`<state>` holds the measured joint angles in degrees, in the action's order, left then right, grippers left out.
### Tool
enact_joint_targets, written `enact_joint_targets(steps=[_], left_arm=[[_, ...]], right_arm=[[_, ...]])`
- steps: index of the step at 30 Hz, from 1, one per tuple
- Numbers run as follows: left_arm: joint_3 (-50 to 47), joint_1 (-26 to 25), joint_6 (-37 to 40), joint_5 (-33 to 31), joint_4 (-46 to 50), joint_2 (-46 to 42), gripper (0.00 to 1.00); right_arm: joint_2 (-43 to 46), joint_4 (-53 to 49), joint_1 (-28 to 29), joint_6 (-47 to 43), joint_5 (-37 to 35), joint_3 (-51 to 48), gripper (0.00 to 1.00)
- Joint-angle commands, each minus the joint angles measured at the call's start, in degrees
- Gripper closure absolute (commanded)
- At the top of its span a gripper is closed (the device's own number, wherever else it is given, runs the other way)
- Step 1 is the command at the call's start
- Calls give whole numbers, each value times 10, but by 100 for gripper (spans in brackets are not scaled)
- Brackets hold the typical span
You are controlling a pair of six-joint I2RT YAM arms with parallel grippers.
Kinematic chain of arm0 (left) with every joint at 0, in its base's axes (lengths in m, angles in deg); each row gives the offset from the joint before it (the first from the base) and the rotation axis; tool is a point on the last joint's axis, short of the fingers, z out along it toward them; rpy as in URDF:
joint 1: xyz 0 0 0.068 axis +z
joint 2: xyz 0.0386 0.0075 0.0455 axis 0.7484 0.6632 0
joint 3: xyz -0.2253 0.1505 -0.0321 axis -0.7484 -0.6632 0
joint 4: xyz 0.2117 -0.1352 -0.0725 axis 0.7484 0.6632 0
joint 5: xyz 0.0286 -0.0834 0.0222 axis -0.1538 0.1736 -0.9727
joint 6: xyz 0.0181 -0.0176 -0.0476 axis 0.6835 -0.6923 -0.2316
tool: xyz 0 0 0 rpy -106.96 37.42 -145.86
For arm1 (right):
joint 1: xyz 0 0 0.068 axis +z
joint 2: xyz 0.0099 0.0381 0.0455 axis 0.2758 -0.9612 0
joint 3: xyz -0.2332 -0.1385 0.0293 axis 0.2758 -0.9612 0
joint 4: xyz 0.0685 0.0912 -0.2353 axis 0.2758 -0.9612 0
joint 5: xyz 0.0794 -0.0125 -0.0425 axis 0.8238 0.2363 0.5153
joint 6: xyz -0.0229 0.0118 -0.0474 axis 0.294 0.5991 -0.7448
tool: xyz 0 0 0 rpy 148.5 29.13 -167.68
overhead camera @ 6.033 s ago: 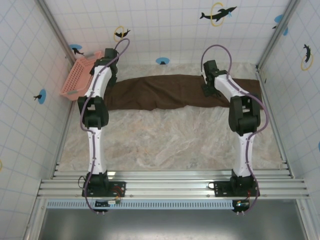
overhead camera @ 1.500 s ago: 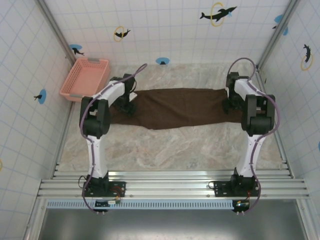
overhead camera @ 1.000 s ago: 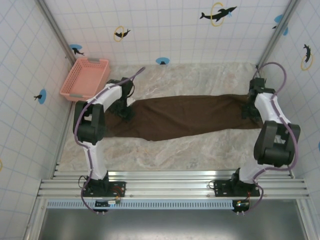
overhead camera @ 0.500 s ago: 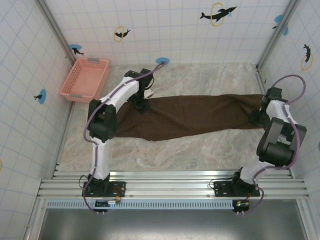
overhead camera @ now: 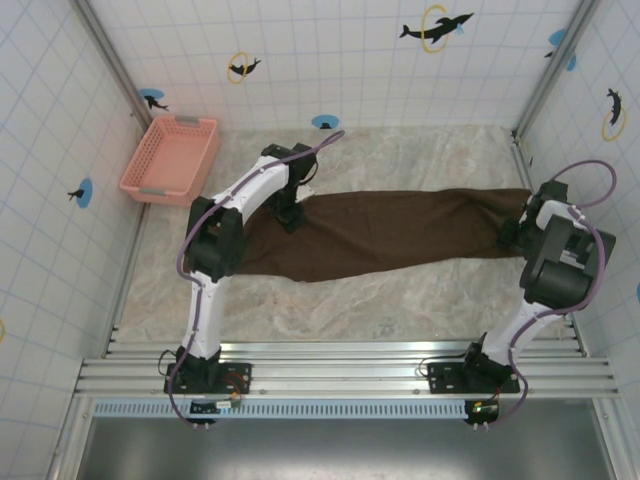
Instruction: Roll up the long pants
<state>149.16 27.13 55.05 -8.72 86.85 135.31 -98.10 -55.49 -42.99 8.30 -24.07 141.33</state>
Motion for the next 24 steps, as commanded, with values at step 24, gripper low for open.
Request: enact_joint_targets(steps=[24], left_arm=[[-11, -12, -3, -1, 13, 26, 3]], right_arm=[[-32, 63, -32, 36, 64, 59, 44]])
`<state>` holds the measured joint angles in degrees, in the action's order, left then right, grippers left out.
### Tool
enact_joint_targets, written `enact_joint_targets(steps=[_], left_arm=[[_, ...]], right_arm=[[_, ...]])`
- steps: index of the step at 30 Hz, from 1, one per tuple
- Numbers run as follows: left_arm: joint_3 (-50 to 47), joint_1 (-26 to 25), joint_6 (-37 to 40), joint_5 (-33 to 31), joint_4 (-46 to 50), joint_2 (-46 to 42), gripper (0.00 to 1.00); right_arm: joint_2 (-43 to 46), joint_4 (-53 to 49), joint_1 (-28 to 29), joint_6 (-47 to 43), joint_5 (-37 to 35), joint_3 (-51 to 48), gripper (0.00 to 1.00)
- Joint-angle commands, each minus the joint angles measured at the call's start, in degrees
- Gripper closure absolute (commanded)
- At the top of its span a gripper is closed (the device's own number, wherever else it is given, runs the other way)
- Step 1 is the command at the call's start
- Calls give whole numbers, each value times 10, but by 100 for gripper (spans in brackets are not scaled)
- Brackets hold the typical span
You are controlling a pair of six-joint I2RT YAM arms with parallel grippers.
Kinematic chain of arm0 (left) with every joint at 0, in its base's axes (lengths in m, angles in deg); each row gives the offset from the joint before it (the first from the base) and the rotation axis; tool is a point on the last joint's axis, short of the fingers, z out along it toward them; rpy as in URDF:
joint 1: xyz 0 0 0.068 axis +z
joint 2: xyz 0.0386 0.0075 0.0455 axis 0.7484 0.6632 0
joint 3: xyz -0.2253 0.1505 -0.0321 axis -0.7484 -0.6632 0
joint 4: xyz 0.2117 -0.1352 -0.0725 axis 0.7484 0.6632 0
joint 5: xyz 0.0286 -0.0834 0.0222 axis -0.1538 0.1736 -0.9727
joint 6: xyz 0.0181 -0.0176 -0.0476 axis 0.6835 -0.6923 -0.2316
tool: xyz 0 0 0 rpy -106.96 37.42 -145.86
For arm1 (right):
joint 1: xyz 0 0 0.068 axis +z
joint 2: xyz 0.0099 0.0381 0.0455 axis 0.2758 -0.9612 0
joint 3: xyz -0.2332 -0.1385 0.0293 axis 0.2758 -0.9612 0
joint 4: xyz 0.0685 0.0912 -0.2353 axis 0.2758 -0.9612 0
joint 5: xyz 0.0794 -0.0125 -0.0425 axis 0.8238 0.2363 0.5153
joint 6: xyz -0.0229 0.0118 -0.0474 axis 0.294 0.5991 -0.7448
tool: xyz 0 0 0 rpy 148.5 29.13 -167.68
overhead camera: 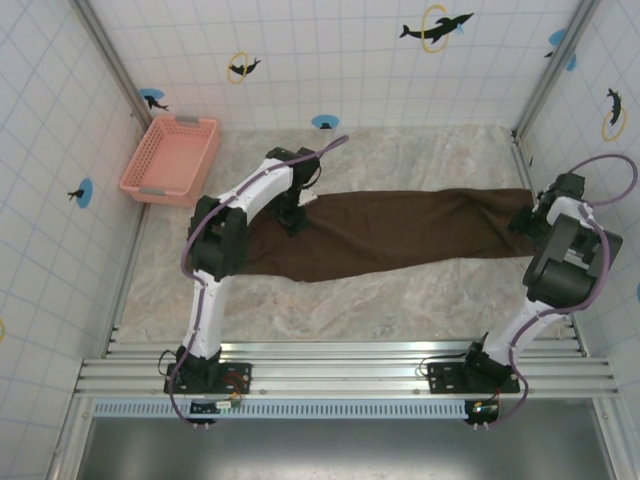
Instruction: Roll up the long pants
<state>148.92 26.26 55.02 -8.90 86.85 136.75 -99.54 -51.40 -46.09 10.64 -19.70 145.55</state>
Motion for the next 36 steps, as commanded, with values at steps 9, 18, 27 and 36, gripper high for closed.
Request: enact_joint_targets(steps=[9, 18, 27, 36], left_arm=[[-3, -6, 1, -1, 19, 21, 2], [-2, -7, 3, -3, 24, 25, 2], [-17, -7, 14, -1, 20, 6, 3], [-46, -9, 8, -2, 10, -10, 3]], right_arm=[[-39, 62, 0, 36, 12, 13, 67], [68, 224, 23, 87, -116, -90, 94], [52, 223, 53, 74, -206, -30, 93], [35, 274, 80, 58, -290, -29, 36]])
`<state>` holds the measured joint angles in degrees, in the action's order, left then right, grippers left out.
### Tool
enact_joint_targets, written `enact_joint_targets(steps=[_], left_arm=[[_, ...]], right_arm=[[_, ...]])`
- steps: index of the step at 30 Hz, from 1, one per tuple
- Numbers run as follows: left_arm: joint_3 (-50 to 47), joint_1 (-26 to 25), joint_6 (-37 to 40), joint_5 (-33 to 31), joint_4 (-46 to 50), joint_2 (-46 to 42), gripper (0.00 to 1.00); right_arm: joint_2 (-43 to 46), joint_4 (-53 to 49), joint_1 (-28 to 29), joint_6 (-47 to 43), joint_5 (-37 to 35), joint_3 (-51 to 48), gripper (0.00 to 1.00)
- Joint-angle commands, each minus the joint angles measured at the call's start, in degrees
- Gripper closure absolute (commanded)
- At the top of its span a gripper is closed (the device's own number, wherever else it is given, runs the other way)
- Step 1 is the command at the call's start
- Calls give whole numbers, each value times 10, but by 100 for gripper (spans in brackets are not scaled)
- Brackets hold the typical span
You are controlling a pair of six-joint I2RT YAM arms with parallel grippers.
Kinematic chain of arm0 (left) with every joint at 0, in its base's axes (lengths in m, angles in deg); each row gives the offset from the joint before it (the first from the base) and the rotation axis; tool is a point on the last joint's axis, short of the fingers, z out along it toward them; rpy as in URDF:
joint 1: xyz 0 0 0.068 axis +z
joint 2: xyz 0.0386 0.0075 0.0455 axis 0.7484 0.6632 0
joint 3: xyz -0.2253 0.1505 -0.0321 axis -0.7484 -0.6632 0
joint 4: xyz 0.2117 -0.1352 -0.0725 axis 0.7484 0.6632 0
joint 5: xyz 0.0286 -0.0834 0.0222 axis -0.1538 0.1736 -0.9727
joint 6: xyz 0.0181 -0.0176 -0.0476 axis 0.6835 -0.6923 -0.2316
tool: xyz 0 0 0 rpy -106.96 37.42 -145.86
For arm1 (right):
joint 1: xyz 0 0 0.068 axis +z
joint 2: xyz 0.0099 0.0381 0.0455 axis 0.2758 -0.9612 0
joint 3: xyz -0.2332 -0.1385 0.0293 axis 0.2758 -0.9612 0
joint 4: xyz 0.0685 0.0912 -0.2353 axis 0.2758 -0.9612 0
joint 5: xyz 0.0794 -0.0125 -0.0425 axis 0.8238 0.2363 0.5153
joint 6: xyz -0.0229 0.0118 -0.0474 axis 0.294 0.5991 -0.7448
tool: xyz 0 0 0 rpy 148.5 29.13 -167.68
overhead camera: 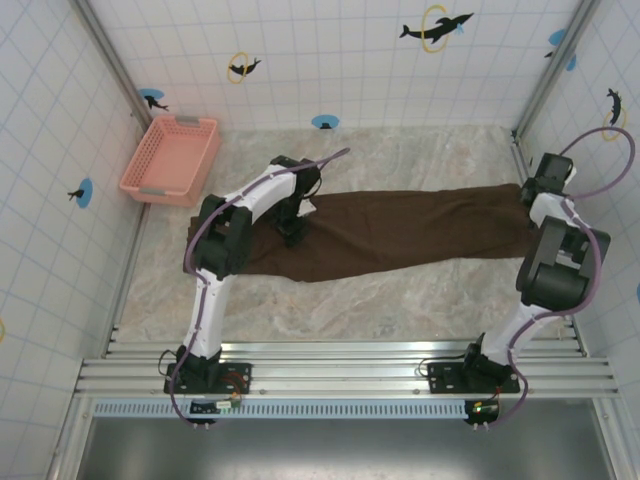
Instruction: Roll up the long pants
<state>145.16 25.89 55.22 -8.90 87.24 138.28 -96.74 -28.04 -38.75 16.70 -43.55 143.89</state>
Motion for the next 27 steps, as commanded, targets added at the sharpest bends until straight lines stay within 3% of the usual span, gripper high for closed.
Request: enact_joint_targets(steps=[1, 6, 12, 19, 27], left_arm=[[-10, -7, 6, -4, 4, -25, 3], [-15, -9, -2, 2, -8, -30, 3], [-11, -25, -4, 9, -21, -35, 3], [-7, -39, 2, 14, -32, -31, 3], [-5, -44, 2, 23, -37, -32, 3]], right_arm=[[19, 53, 5, -1, -52, -26, 35], [95, 9, -9, 39, -35, -85, 30], [165, -69, -50, 98, 99, -157, 28], [119, -4, -103, 161, 235, -201, 32], [102, 0, -120, 149, 245, -184, 33]])
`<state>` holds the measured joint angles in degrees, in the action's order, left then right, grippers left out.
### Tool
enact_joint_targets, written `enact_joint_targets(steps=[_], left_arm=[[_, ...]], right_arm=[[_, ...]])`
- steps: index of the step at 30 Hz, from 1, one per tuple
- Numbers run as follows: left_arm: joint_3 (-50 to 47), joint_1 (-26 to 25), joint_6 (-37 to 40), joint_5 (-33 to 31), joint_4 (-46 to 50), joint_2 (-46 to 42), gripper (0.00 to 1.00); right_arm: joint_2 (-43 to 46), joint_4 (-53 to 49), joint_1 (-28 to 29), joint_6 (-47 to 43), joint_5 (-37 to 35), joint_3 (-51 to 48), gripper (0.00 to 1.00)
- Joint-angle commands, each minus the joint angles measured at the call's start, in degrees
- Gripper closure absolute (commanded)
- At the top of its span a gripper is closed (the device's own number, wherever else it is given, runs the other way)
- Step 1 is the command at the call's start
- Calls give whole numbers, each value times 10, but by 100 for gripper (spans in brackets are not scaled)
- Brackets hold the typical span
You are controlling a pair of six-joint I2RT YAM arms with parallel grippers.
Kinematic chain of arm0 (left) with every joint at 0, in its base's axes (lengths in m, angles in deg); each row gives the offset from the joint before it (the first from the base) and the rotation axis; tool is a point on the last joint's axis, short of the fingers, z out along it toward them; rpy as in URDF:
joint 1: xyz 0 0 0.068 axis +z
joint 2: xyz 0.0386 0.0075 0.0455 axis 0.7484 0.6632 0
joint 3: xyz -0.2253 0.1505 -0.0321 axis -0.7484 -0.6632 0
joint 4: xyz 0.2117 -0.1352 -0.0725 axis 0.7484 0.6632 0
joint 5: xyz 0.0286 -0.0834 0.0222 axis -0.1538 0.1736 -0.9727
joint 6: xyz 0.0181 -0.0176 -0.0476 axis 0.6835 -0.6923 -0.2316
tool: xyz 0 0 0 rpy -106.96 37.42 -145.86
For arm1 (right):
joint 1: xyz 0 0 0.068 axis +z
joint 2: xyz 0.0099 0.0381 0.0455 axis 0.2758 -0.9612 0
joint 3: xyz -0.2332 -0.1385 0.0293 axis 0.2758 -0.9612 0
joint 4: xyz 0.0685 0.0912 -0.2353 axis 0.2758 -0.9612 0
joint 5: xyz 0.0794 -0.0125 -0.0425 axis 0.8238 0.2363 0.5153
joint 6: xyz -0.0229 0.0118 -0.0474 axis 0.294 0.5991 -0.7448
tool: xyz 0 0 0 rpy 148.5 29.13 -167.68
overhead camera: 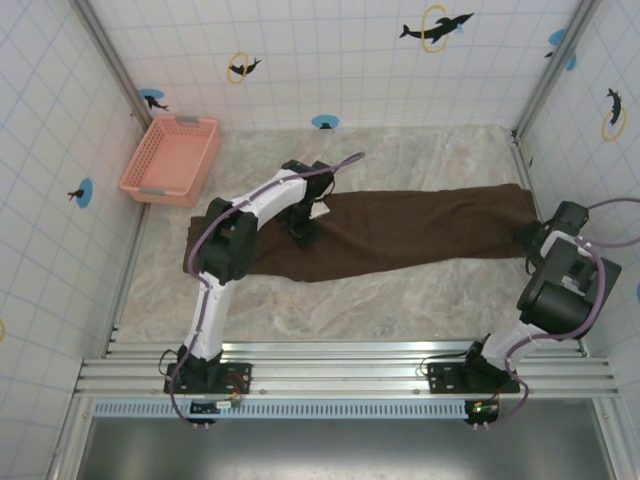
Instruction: Roll up the long pants
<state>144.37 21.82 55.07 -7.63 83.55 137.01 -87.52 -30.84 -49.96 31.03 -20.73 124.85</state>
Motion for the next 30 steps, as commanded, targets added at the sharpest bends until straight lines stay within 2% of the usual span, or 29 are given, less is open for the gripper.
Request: enact_joint_targets(steps=[1, 13, 16, 20, 26, 30], left_arm=[[3, -4, 5, 12, -1, -19, 2], [22, -4, 19, 10, 5, 5, 2], [32, -4, 19, 12, 9, 11, 3], [33, -4, 20, 11, 10, 13, 2], [31, -4, 22, 11, 12, 15, 2], [24, -4, 21, 18, 6, 9, 3]], right_arm=[[11, 36, -11, 7, 21, 3, 33], [-44, 80, -20, 21, 18, 26, 37], [-56, 92, -20, 24, 16, 31, 42], [-46, 104, -20, 21, 5, 22, 56], [21, 106, -21, 20, -16, -5, 72], [75, 58, -21, 10, -36, -1, 81]])
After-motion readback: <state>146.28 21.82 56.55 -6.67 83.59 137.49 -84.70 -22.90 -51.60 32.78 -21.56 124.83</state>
